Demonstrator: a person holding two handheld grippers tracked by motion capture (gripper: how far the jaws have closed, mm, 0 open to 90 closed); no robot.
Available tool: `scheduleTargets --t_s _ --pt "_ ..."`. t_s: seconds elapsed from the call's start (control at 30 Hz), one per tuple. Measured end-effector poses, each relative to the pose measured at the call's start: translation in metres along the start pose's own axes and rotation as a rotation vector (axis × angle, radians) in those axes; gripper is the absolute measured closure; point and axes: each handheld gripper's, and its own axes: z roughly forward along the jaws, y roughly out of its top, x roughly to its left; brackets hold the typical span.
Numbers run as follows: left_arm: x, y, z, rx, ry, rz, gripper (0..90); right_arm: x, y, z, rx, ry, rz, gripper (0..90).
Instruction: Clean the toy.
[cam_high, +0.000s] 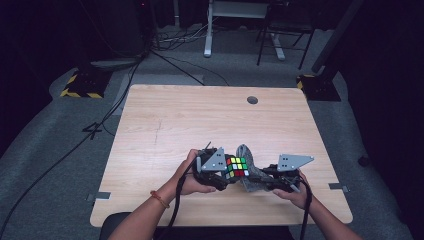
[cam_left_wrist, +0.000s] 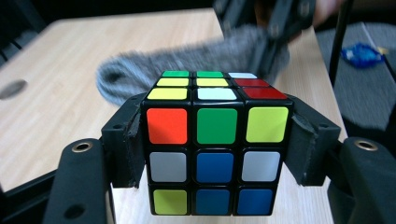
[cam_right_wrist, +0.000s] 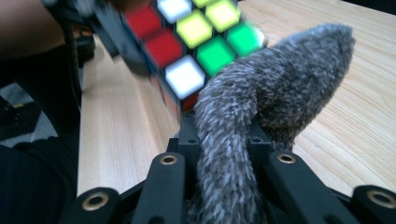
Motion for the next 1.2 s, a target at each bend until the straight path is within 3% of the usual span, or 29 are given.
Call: scheduleTargets --t_s 0.17,0.3,0.53,0.9,1.07,1.2 --pt "-0.001 0.005 -0.007 -0.055 0.009 -0.004 33.5 0.008 -0.005 0.015 0.071 0.03 -0.036 75.5" --pt "0.0 0.006 -0.009 -0.055 0.005 -0.002 33.5 0.016 -0.006 0.026 0.12 0.053 -0.082 75.5" --pt "0.001 0.004 -0.009 -0.05 0.019 0.002 33.5 0.009 -0.001 0.011 0.058 -0.02 -0.063 75.4" --pt "0.001 0.001 -0.006 0.0 0.041 0.02 33.4 -0.006 -0.003 -0.002 0.043 -0.116 -0.004 75.5" --pt "0.0 0.0 -0.001 0.003 0.036 0.006 33.5 -0.002 0.004 -0.009 -0.011 -0.104 -0.007 75.6" --pt "0.0 0.001 -0.002 -0.012 0.044 0.0 33.5 0.005 0.005 -0.006 -0.012 -0.071 -0.031 75.6"
